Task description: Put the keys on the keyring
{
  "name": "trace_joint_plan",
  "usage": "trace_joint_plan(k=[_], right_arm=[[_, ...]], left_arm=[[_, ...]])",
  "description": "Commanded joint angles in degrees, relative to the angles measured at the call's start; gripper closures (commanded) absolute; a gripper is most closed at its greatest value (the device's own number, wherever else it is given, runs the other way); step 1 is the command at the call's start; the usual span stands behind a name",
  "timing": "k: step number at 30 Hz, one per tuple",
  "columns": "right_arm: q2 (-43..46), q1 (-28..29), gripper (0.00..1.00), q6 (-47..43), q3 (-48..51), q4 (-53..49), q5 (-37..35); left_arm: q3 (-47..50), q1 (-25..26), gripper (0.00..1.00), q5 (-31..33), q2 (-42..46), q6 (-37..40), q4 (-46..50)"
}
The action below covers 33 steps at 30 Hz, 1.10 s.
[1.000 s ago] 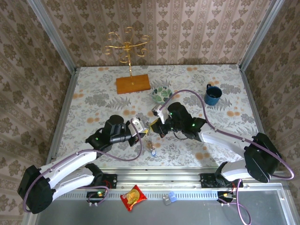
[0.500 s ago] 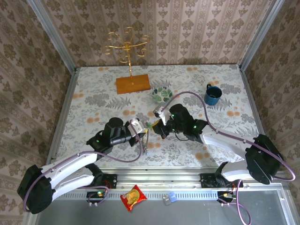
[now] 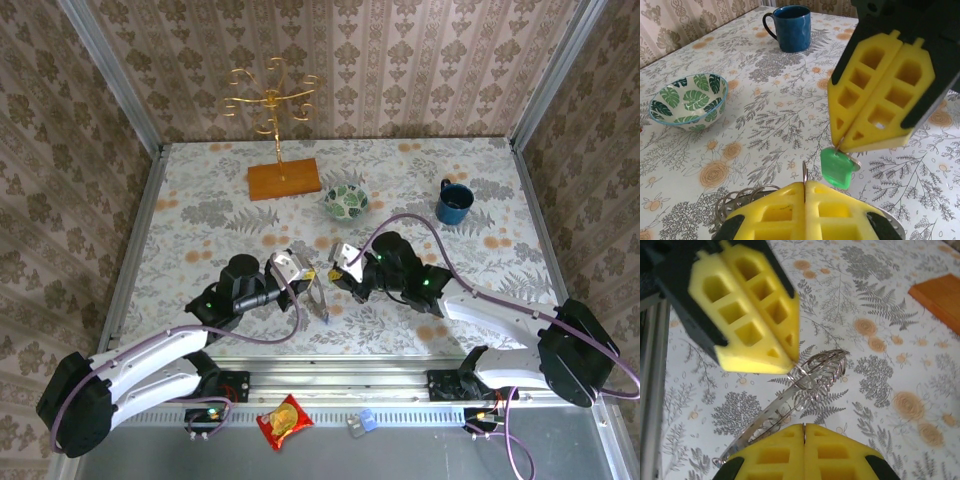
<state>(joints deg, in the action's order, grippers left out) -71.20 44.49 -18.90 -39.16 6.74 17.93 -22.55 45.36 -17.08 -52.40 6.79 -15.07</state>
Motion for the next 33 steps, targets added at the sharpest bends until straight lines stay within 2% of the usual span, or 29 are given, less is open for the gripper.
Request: trace_joint_plan(k=[1, 17, 33], right_arm=[[-0.45, 1.05, 1.0, -7.63, -0.91, 2.29, -2.57], [-1.09, 2.7, 1.0, -17.31, 0.75, 6.36, -5.98], [-1.31, 3.76, 1.0, -17.34, 1.1, 8.01, -6.95]], left_arm=[[-0.03, 0.56, 1.0, -0.15, 0.03, -2.03, -3.78], [-0.09, 2.23, 1.0, 0.63, 0.32, -1.86, -3.82], [-0.06, 2.41, 1.0, 0.64, -0.42, -1.9, -4.08]])
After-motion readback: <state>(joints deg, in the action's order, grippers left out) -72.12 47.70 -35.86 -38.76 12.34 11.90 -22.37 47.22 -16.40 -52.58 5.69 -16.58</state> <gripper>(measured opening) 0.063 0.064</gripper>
